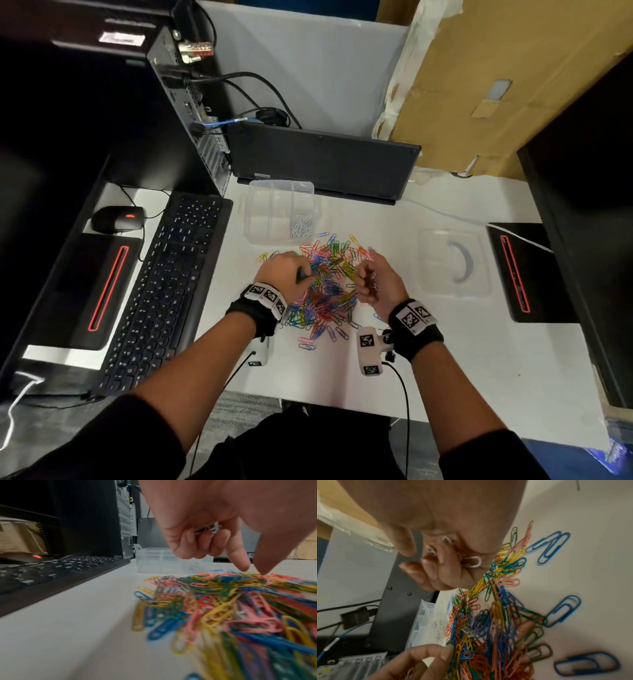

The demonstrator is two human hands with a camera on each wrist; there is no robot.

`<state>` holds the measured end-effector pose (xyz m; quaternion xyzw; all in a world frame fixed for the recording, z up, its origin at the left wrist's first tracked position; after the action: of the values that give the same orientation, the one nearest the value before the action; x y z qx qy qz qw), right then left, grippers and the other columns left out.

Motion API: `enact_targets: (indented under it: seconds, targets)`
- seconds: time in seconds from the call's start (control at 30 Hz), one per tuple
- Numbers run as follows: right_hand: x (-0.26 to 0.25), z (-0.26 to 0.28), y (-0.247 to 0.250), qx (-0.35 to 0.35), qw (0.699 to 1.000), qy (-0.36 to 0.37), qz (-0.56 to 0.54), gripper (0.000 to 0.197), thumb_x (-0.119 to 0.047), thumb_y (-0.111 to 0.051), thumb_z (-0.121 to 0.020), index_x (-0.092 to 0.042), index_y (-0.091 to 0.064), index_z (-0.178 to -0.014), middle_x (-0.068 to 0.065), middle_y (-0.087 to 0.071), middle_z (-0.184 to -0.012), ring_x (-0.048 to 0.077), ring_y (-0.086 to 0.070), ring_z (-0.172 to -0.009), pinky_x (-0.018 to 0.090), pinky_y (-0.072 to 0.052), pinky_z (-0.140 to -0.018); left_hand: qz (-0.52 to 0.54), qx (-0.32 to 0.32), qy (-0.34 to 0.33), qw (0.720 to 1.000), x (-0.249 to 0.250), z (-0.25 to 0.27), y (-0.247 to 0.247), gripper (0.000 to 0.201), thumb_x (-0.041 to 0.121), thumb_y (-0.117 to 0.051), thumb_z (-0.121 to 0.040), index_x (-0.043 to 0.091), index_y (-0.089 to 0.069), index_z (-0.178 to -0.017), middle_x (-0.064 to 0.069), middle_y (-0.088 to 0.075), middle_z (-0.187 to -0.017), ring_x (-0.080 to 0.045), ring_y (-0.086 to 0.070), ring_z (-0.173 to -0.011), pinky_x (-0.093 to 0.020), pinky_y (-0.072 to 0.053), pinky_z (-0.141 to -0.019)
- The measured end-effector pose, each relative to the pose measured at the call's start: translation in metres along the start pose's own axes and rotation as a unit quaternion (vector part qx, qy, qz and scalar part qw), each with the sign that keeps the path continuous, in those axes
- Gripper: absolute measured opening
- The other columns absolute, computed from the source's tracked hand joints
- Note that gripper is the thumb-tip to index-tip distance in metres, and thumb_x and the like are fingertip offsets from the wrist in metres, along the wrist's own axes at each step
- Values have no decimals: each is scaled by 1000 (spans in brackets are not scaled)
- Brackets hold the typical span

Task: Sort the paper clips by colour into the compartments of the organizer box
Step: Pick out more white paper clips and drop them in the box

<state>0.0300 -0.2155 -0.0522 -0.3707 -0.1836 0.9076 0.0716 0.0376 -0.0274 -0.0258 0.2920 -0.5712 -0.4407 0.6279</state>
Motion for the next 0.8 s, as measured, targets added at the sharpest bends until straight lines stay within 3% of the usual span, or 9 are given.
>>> enact_targets:
  seconds: [0.1,0.17,0.27,0.33,0.43,0.57,0.67,0.8]
  targets:
    - [11,-12,11,88,987,-46,125,39,-32,-50,-101,-16,-49,-66,-3,-40,-53,9,-27,-39,20,-19,-34,-19,4,37,999,9,-7,-7,20,45,-65,-85,25,-70,-80,6,-64,-87,-17,-60,-81,-27,-50,-70]
    - [9,-19,16,121,960,-19,251,31,-33,-60,-95,-15,-62,-71,-6,-43,-53,9,-31,-42,22,-26,-39,-26,3,80,996,11,-11,-11,27,49,-64,-84,24,-73,-79,7,-65,-86,-16,-61,-80,-26,-50,-69]
    - [-15,-23,1,123,861,132,475,8,-27,-73,-85,-19,-74,-87,-9,-66,-78,8,-57,-68,24,-48,-65,-15,-15,124,992,11,-15,-16,22,42,-67,-83,22,-75,-79,3,-69,-85,-19,-65,-82,-28,-52,-70]
    - [-19,-23,-12,109,809,186,547,17,-22,-75,-83,-20,-74,-100,-6,-72,-99,13,-65,-86,28,-53,-81,15,-37,133,990,9,-17,-21,16,37,-68,-83,23,-75,-80,2,-71,-86,-21,-66,-82,-29,-54,-73]
    - [-17,-25,-25,80,769,208,600,20,-16,-69,-83,-22,-74,-102,-3,-74,-100,18,-67,-87,32,-55,-79,44,-59,119,990,9,-16,-26,16,33,-66,-83,21,-77,-83,1,-72,-89,-23,-65,-82,-33,-55,-76]
    - [-10,-27,-24,65,758,210,614,16,-14,-68,-85,-19,-75,-98,-1,-74,-93,17,-66,-78,29,-55,-73,87,-56,93,990,7,-12,-27,13,19,-64,-85,15,-76,-88,1,-71,-91,-20,-65,-82,-29,-53,-76]
    - [-7,-28,-13,66,755,183,626,5,-19,-68,-86,-19,-74,-88,-1,-72,-85,15,-63,-72,34,-56,-72,117,-56,72,989,5,-8,-27,11,21,-66,-87,16,-76,-90,6,-66,-86,-12,-60,-78,-23,-49,-72]
    - [-9,-26,-6,71,757,175,625,3,-18,-70,-84,-20,-71,-81,-3,-71,-82,16,-65,-74,35,-57,-73,190,-27,71,979,-5,-4,-24,9,21,-70,-86,15,-77,-87,1,-71,-85,-15,-63,-78,-25,-50,-73]
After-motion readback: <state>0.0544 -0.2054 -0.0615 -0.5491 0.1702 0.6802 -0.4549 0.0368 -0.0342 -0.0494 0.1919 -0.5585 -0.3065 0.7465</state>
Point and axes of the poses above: each hand's wrist, its own z-axis away from the middle knuckle, its own y-axis out of the back of the hand, x = y × z, the point moved 8 cm from there along -z, towards the middle knuckle
